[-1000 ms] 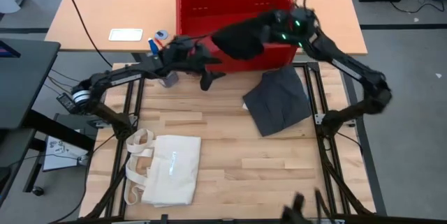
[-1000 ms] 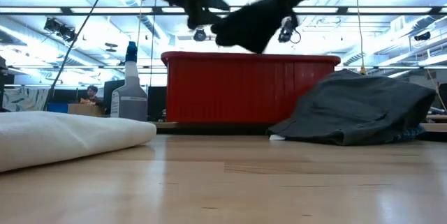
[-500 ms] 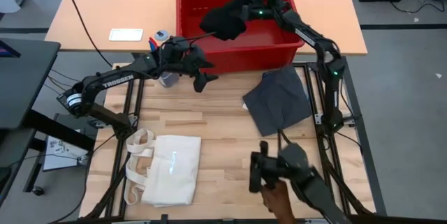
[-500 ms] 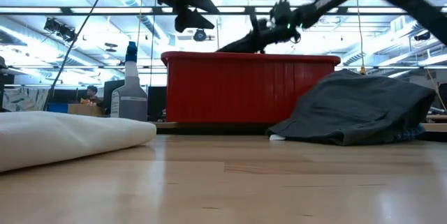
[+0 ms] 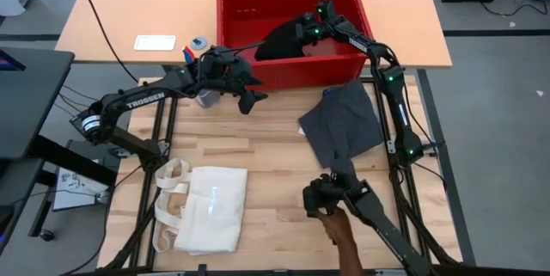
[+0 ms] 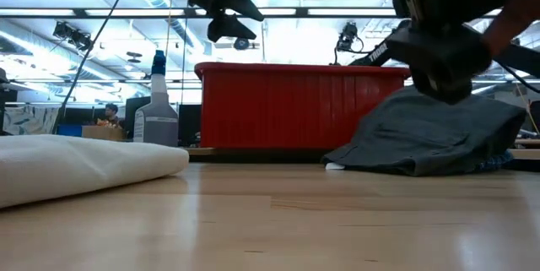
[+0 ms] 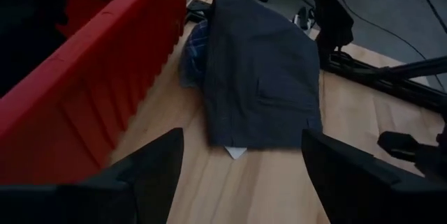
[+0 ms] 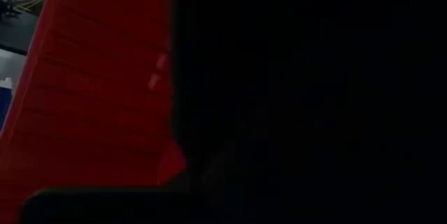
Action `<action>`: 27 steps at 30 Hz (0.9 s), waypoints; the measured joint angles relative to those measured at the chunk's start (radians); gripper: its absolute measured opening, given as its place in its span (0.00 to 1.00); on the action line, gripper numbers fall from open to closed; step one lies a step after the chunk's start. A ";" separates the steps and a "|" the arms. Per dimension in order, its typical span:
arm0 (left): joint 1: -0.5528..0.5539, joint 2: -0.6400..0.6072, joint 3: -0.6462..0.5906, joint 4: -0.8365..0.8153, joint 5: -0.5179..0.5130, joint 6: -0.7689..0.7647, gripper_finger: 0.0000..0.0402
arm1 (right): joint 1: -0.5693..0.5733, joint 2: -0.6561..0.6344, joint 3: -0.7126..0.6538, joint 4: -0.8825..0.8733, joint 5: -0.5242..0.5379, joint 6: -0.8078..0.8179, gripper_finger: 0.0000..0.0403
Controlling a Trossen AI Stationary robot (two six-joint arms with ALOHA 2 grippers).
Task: Fold laundry
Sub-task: Put the folded black pants into the red bin, then put the folded gray pants into the red bin
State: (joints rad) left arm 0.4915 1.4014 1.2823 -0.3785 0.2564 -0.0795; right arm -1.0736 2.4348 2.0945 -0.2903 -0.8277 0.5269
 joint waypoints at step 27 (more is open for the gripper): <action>0.052 -0.050 0.000 -0.021 -0.029 0.007 0.73 | 0.040 -0.301 0.002 -0.563 0.765 -0.198 0.79</action>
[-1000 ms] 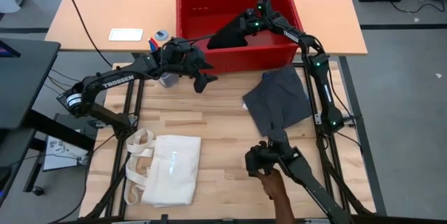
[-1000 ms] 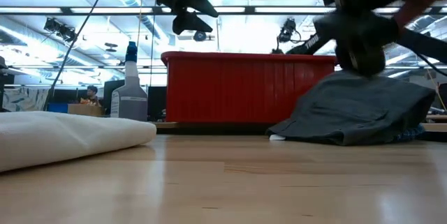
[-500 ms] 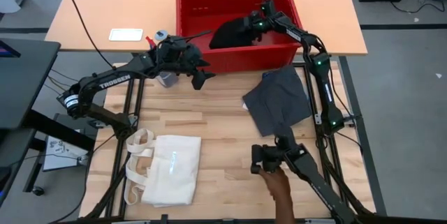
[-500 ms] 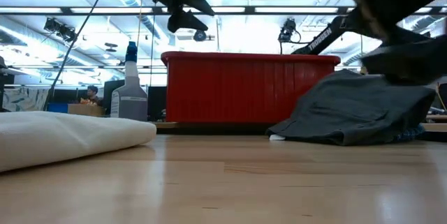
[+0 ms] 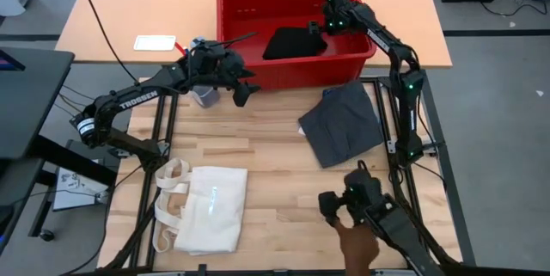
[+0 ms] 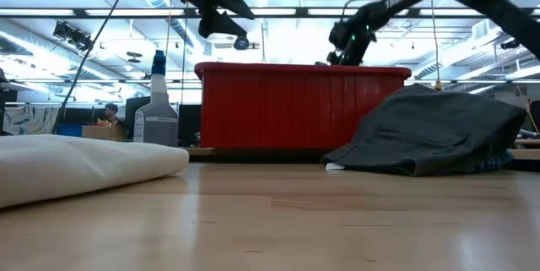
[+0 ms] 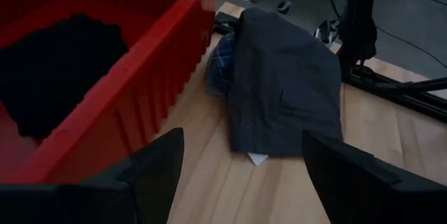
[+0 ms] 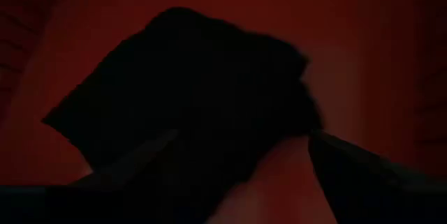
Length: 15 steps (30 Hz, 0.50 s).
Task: Fold laundry
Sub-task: Put the folded gray pants into the red bin
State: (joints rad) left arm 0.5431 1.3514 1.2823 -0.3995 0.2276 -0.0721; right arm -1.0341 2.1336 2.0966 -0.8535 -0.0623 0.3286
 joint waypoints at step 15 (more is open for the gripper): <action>-0.114 0.123 0.000 0.163 0.027 -0.019 0.73 | 0.108 -0.374 -0.003 -0.615 -0.091 -0.130 0.78</action>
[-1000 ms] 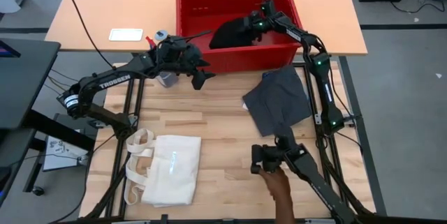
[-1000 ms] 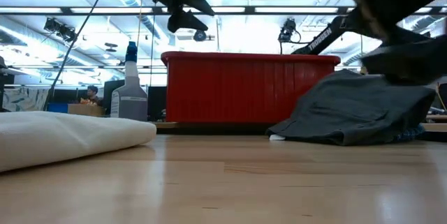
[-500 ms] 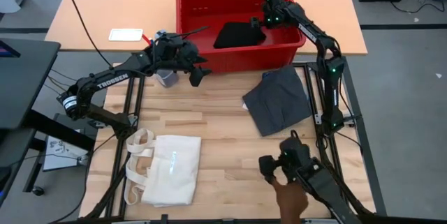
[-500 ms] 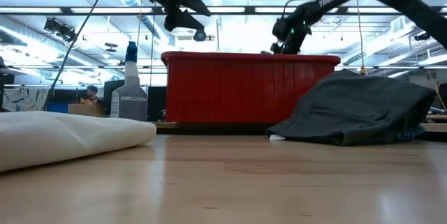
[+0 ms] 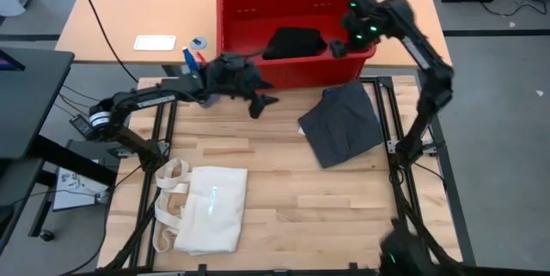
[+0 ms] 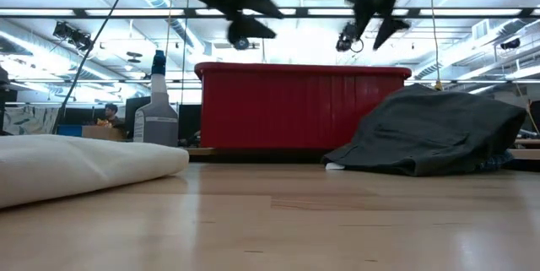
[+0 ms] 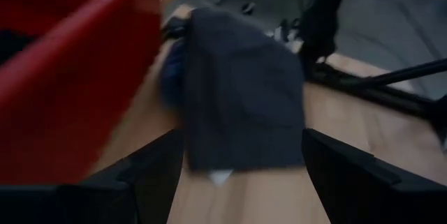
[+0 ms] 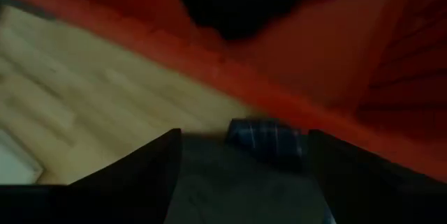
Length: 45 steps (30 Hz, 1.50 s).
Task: Fold laundry
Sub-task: Put the folded gray pants into the red bin
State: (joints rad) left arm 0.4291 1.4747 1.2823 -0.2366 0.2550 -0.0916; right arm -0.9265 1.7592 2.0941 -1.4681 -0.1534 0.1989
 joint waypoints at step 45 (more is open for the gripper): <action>-0.183 0.425 0.000 0.562 0.000 -0.102 0.73 | 0.082 -0.803 -1.499 0.787 -0.051 0.283 0.93</action>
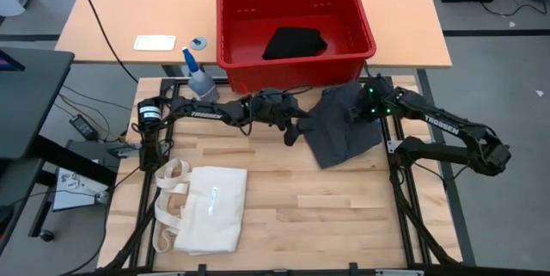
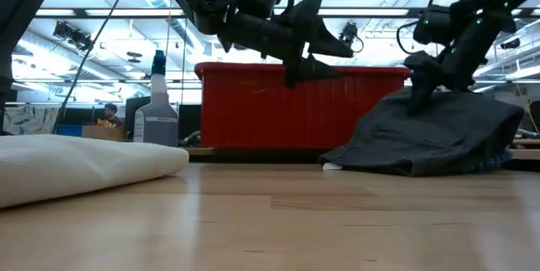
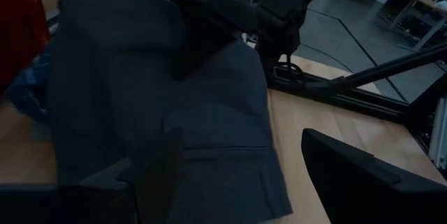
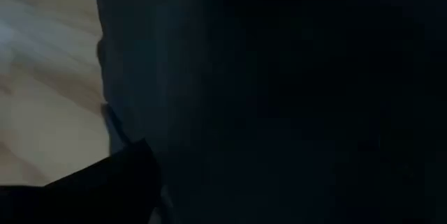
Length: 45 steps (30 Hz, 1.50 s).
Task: Fold laundry
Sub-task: Put the folded gray pants into the red bin
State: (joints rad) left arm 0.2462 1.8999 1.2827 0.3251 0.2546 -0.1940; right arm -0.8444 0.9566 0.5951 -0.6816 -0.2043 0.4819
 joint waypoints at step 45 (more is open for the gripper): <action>0.012 -0.001 0.000 -0.055 0.097 -0.051 0.73 | 0.247 0.160 0.142 0.053 -0.059 -0.093 0.97</action>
State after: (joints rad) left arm 0.2582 1.8988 1.2827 0.2703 0.3512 -0.2455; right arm -0.5976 1.1171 0.7368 -0.6290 -0.2635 0.3891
